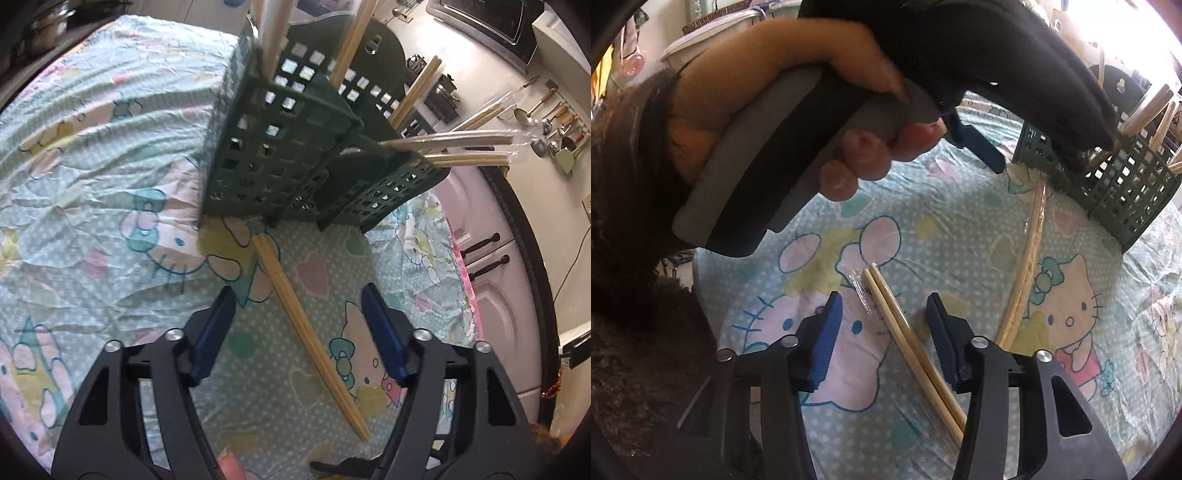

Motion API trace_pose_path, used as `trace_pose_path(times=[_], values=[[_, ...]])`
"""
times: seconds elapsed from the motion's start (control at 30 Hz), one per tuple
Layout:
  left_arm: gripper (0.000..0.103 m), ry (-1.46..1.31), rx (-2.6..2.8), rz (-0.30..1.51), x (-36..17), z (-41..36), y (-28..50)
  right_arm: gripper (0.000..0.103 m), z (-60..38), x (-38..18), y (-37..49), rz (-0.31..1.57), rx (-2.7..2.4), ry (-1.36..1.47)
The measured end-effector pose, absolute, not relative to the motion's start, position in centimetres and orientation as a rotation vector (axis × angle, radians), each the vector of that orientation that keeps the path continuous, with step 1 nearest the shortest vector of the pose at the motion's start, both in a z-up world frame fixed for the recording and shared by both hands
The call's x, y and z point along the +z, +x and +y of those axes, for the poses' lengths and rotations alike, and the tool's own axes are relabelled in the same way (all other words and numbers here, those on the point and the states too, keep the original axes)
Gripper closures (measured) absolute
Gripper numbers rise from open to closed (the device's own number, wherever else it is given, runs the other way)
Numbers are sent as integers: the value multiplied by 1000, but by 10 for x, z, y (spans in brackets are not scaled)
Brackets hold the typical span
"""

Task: Organize utensils
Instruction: 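Lower both grippers and close them on the last loose chopsticks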

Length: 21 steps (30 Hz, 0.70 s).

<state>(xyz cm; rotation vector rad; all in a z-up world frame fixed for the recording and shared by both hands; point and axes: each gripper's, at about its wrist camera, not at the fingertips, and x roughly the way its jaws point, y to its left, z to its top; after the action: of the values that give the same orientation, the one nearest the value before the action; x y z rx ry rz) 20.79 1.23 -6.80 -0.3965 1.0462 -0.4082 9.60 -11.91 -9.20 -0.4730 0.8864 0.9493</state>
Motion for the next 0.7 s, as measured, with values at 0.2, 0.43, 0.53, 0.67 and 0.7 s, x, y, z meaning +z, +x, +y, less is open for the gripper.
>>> trace_pose_path(times=[0.2,0.43,0.53,0.67,0.7], values=[[51,-412,-402,1088,-77,3,221,69,-115,-95,95,885,943,-490],[61,-397,-336,1134,-87,-7,237,81,-114,-96,90,876,955,-519],[65,-388,-315,1141,-88,-7,241,86,-117,-96,86,868,960,-529],[81,-378,-282,1140,-90,-2,244,88,-120,-96,83,862,965,-541],[87,-382,-277,1140,-89,3,244,88,-120,-95,82,862,966,-542]])
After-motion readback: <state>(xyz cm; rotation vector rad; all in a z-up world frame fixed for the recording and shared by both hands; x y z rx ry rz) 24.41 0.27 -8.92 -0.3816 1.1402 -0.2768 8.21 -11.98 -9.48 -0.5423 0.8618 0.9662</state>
